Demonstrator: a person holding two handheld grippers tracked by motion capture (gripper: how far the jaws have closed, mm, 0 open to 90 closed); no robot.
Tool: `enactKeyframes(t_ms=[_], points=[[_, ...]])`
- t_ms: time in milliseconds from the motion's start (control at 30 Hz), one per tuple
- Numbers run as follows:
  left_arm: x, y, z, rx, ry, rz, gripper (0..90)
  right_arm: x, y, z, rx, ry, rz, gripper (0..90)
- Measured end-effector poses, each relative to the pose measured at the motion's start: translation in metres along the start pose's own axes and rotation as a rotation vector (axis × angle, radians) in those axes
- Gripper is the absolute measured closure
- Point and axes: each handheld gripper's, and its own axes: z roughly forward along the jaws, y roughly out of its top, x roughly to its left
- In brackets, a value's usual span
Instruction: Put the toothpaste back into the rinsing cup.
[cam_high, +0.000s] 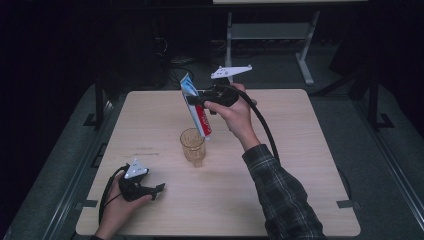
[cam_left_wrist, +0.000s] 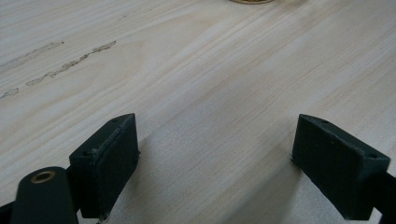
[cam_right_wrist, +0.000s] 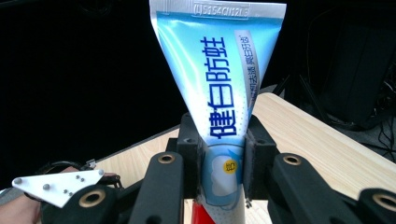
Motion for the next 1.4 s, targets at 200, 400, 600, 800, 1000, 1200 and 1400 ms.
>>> enactKeyframes(t_ms=[200,400,600,800,1000,1200,1400], points=[[0.0,0.0,0.0,-0.002,-0.001,-0.001,13.6,0.001,0.0,0.01,0.001,0.006,0.0,72.1],[0.0,0.0,0.0,0.0,-0.001,-0.001,13.5,0.0,-0.004,0.02,0.013,0.006,-0.002,72.0],[0.0,0.0,0.0,-0.001,-0.001,-0.001,13.6,-0.001,-0.007,0.027,0.021,0.012,0.004,72.0],[0.0,0.0,0.0,-0.001,-0.002,0.002,13.5,-0.002,-0.01,0.034,0.025,0.014,0.006,71.8],[0.0,0.0,0.0,0.0,-0.002,0.002,13.5,-0.004,-0.014,0.039,0.04,0.015,0.005,71.6],[0.0,0.0,0.0,-0.002,-0.002,0.001,13.6,-0.006,-0.02,0.043,0.045,0.017,0.007,71.5],[0.0,0.0,0.0,-0.001,-0.002,0.002,13.6,-0.007,-0.026,0.049,0.06,0.023,0.012,71.4]])
